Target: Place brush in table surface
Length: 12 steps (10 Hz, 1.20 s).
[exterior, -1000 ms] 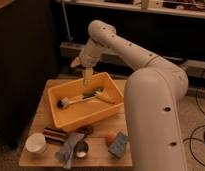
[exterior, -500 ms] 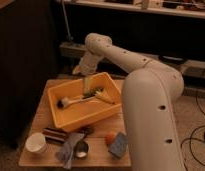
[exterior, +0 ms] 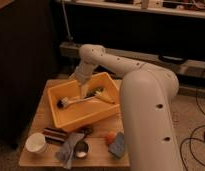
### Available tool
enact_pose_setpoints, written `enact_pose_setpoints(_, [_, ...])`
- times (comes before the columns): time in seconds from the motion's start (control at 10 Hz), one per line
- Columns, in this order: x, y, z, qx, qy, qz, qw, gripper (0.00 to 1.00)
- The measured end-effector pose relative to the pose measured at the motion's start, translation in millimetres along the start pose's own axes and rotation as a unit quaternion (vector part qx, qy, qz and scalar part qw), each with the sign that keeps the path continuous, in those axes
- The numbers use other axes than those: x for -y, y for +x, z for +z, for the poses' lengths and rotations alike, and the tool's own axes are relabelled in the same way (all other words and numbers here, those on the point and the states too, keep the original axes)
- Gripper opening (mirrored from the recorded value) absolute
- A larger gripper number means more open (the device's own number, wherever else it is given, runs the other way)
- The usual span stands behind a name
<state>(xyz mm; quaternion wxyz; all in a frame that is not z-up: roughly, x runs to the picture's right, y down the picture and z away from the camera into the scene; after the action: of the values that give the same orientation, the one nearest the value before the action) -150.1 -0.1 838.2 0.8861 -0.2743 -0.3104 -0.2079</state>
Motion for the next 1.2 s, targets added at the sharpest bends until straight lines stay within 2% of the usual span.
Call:
enact_pose_setpoints(0.2, [-3.8, 2.8, 20.7, -0.005, 0.0, -0.004, 1.0, 0.8])
enact_pose_setpoints(0.7, [1.7, 1.3, 65.8, 0.031, -0.041, 0.009, 0.9986, 0.8])
enact_pose_setpoints(1.2, [-14.6, 14.1, 106.3, 0.039, -0.07, 0.026, 0.9964, 0.8])
